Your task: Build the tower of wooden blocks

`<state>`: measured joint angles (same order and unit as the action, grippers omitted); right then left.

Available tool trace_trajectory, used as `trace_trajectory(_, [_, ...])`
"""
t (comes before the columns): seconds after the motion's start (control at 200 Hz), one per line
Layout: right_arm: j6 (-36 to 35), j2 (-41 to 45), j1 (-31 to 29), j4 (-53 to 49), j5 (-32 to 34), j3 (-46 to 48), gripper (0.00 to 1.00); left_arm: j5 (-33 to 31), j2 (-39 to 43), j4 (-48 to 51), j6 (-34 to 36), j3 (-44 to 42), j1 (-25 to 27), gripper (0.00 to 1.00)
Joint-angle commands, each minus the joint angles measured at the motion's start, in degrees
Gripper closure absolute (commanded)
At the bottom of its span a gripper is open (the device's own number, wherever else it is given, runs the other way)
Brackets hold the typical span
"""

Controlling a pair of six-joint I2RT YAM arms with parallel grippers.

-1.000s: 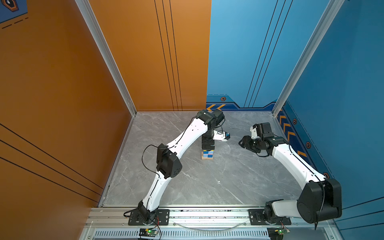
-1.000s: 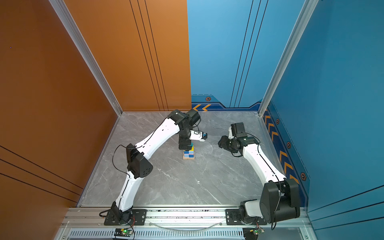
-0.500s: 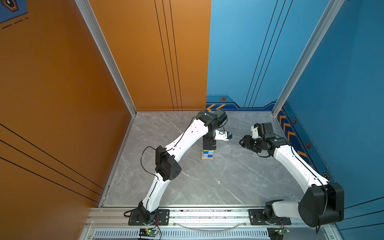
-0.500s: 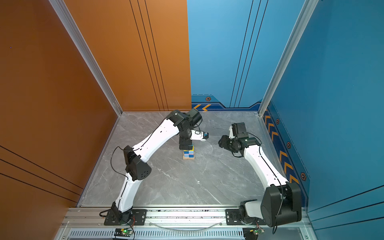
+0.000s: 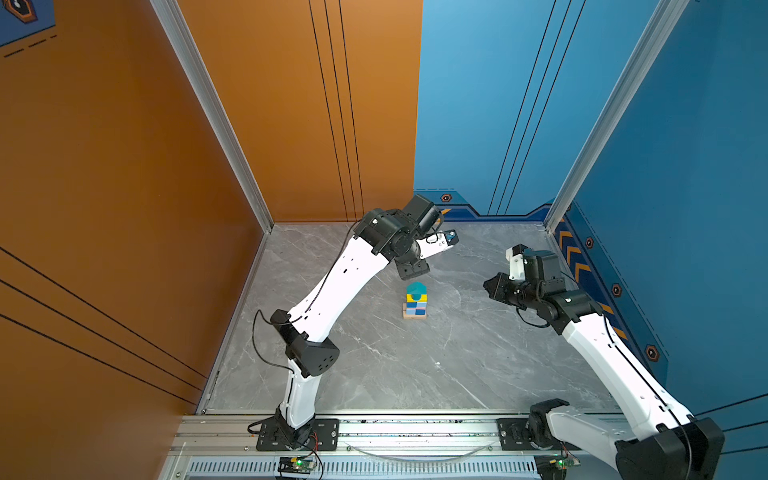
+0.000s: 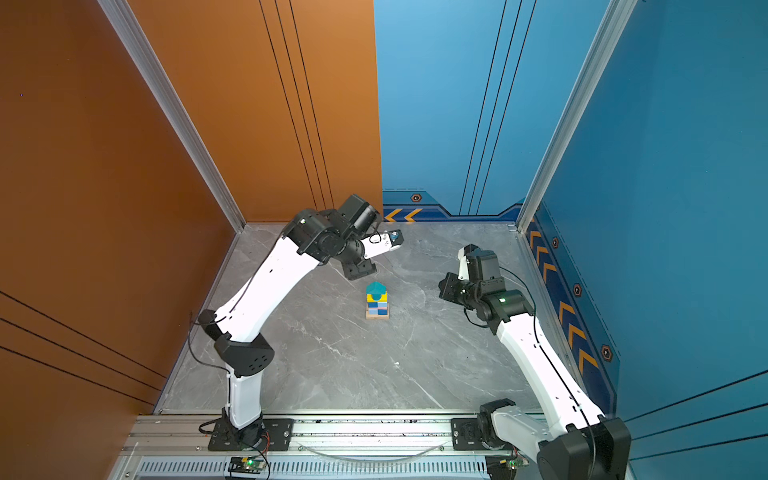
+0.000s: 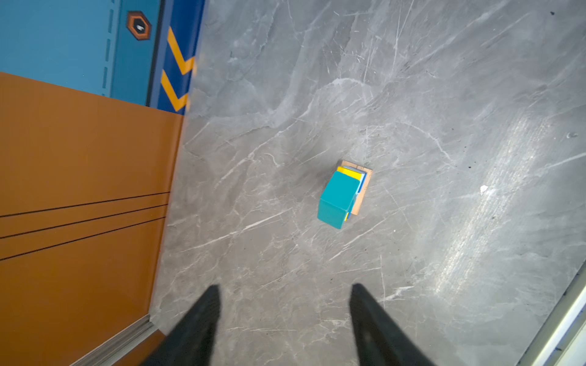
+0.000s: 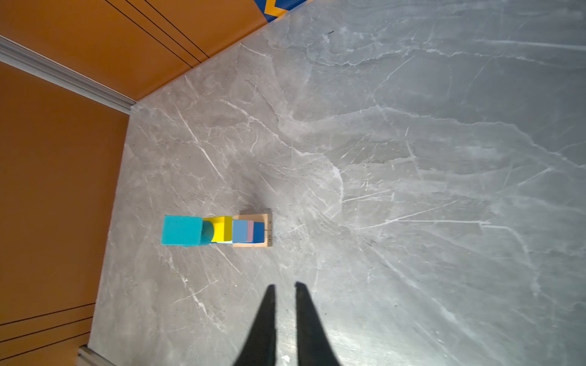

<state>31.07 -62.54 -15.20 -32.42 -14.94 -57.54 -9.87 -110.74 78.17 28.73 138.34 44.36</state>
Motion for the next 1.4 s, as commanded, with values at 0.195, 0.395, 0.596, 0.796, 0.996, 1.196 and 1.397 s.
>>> trace_trajectory(0.195, [5.4,5.68,-10.61,3.09,5.09,6.08,1.0,6.0,26.51,-31.36,-19.2,-38.34,-1.61,1.0])
trace_trajectory(0.395, [10.53,7.77,-17.55,11.18,8.57,12.35,1.0,9.22,46.01,-55.4,-37.43,-66.92,-3.99,1.0])
trace_trajectory(0.596, [15.04,6.12,-23.59,23.22,11.49,18.88,1.0,9.06,51.19,-57.03,-46.03,-76.19,-4.68,1.0])
trace_trajectory(0.796, [17.74,1.98,-28.88,33.59,13.73,22.21,1.0,11.16,50.82,-60.05,-48.72,-81.27,-5.14,1.0])
trace_trajectory(0.996, [18.79,-0.53,-31.42,41.65,16.23,24.3,1.0,12.59,50.16,-61.21,-47.84,-82.69,-5.5,1.0])
trace_trajectory(1.196, [20.41,-3.7,-32.21,49.68,16.92,26.42,1.0,12.28,51.14,-61.35,-46.57,-84.17,-7.19,1.0])
trace_trajectory(1.397, [21.46,-8.74,-32.78,55.67,16.62,26.51,1.0,14.25,52.13,-62.0,-46.13,-85.08,-8.8,1.0])
